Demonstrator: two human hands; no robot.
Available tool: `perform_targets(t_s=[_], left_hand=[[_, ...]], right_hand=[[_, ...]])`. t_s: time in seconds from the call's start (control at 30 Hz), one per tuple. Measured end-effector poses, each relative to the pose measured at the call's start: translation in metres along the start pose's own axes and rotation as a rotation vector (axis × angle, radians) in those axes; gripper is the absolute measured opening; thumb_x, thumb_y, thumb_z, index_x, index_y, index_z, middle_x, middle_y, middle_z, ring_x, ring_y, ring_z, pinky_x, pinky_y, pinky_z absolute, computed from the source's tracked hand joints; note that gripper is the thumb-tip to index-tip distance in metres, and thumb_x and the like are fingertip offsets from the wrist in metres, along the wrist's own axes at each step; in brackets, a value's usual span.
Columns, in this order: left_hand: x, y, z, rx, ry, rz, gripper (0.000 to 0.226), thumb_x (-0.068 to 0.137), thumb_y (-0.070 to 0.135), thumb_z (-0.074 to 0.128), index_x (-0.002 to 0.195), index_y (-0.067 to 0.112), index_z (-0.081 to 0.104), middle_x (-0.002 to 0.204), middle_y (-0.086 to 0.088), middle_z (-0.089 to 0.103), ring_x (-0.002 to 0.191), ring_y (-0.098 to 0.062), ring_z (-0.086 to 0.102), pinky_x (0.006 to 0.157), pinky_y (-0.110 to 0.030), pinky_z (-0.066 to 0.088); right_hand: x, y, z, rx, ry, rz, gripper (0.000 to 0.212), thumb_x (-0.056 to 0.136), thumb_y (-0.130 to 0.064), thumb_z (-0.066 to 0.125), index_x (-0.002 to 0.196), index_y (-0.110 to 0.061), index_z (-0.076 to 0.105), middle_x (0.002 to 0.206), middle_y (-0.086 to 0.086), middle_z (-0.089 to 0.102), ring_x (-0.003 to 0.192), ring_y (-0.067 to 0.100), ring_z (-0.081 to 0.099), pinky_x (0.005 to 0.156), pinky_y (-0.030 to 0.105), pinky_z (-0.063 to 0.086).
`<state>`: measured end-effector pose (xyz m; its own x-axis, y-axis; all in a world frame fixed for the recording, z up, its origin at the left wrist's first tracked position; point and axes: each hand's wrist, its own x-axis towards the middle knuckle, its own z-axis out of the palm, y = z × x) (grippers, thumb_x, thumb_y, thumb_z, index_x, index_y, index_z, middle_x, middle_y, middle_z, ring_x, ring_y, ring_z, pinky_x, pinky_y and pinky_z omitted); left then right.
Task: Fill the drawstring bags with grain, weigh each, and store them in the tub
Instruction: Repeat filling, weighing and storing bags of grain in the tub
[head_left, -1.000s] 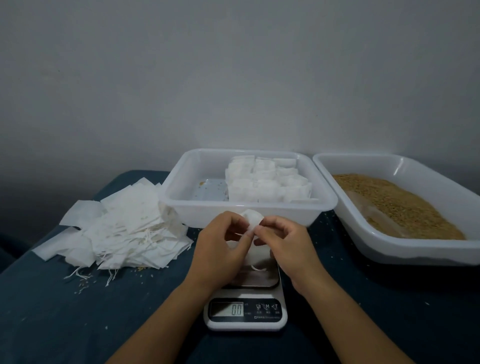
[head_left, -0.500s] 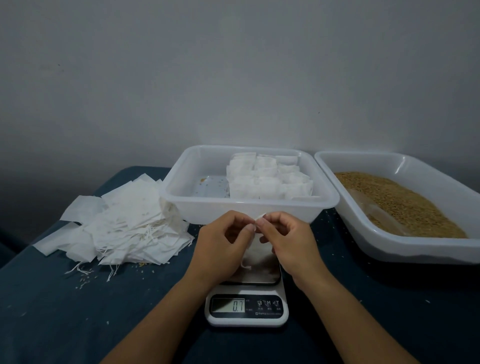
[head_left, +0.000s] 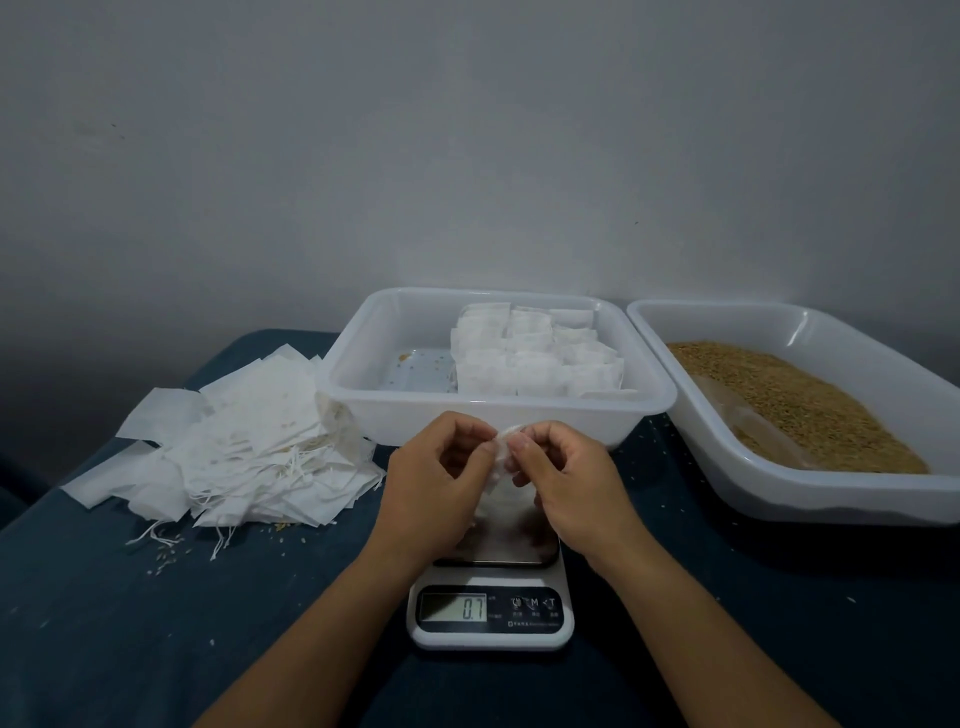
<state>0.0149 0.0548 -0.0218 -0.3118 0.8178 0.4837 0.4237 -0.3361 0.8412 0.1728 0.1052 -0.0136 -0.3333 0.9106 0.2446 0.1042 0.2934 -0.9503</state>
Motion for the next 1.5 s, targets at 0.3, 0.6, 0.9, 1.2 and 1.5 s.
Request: perform_targets(t_s=[0.3, 0.6, 0.9, 1.2, 1.5], left_hand=[[0.002, -0.002, -0.006, 0.21, 0.143, 0.127, 0.03, 0.089, 0.009, 0.075, 0.1, 0.033, 0.061, 0.081, 0.017, 0.069, 0.081, -0.004, 0.07, 0.07, -0.012, 0.053], [-0.001, 0.001, -0.011, 0.219, 0.065, 0.175, 0.031, 0.087, 0.014, 0.084, 0.106, 0.027, 0.064, 0.078, 0.016, 0.073, 0.076, -0.004, 0.073, 0.069, -0.019, 0.058], [0.0, 0.016, -0.011, 0.038, 0.018, 0.114, 0.038, 0.085, 0.006, 0.079, 0.109, 0.031, 0.065, 0.088, 0.014, 0.076, 0.083, -0.014, 0.075, 0.072, -0.023, 0.059], [0.027, 0.047, -0.027, 0.058, -0.703, -0.055, 0.062, 0.09, 0.044, 0.079, 0.144, 0.043, 0.049, 0.137, 0.019, 0.062, 0.129, -0.003, 0.059, 0.113, -0.037, 0.047], [0.04, 0.053, -0.025, -0.009, -0.877, -0.248, 0.036, 0.085, 0.011, 0.074, 0.119, 0.018, 0.065, 0.11, -0.008, 0.069, 0.1, -0.023, 0.068, 0.093, -0.051, 0.058]], right_hand=[[-0.004, -0.005, -0.01, -0.484, 0.091, -0.282, 0.016, 0.089, -0.034, 0.082, 0.098, -0.03, 0.07, 0.084, -0.015, 0.067, 0.076, 0.005, 0.064, 0.066, 0.013, 0.048], [-0.007, -0.007, -0.011, -0.725, -0.097, -0.623, 0.029, 0.09, -0.031, 0.076, 0.113, -0.037, 0.059, 0.107, -0.019, 0.067, 0.065, 0.004, 0.06, 0.063, 0.026, 0.056], [-0.004, -0.012, -0.02, -0.742, -0.185, -0.54, 0.016, 0.095, -0.032, 0.074, 0.11, -0.028, 0.076, 0.102, -0.015, 0.07, 0.072, -0.002, 0.052, 0.067, 0.031, 0.056], [-0.008, -0.027, -0.034, -0.314, -0.334, -0.264, 0.008, 0.098, -0.026, 0.054, 0.097, -0.025, 0.062, 0.08, -0.006, 0.07, 0.053, 0.017, 0.071, 0.051, 0.048, 0.058], [-0.013, -0.04, -0.049, -0.178, -0.403, -0.234, 0.012, 0.106, -0.031, 0.06, 0.103, -0.026, 0.07, 0.086, 0.003, 0.073, 0.05, 0.024, 0.068, 0.049, 0.033, 0.055]])
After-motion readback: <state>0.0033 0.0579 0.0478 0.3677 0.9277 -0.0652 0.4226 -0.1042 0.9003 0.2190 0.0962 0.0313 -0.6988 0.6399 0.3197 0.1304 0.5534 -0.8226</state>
